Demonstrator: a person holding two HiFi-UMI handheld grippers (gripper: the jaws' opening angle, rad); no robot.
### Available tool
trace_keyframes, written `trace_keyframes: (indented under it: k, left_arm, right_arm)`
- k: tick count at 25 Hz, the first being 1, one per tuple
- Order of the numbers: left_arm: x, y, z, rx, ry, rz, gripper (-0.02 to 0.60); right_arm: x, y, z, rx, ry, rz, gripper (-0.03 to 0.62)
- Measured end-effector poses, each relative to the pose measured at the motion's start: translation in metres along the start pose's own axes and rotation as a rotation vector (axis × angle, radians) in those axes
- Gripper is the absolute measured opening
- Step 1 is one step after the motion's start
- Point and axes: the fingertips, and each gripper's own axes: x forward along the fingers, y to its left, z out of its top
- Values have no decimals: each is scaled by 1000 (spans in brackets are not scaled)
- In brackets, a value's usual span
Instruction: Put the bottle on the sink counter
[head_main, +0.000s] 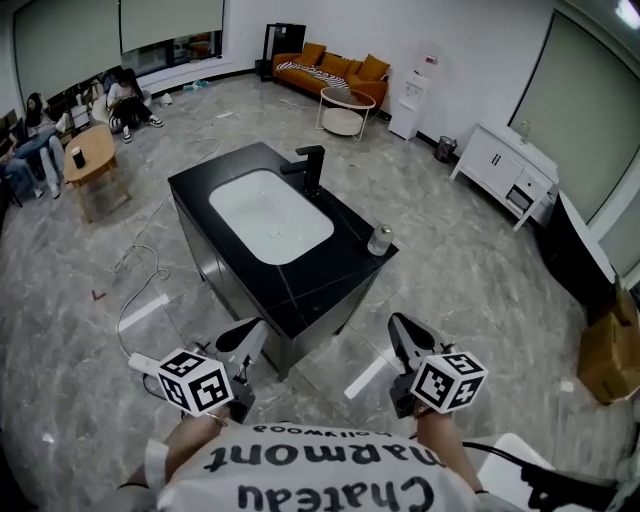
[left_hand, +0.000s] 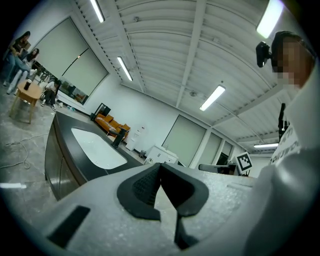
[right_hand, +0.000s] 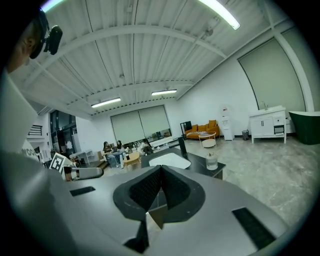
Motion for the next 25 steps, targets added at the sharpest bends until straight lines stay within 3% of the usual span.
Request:
trace_keyframes:
  k: [4,8,13,19,25]
  left_arm:
    - [-16,-24,-11,4,-5,-2,15]
    - [-39,-38,-21,15,-35,42,15]
    - [-63,-73,-42,12,-24,29,14]
    - [-97,-99,-73,-13,0,32,15]
    - [-132,-129,-95,-18,14,20,15]
  right_arm:
    - [-27,8,-18,-5,32,10,14]
    - [-57,16,-40,-49,56,3,14]
    - [-91,23,-69,16,74,17,14]
    - [-128,41,-101,-13,106,32,14]
    - [-162,55,-123,34,122,41,14]
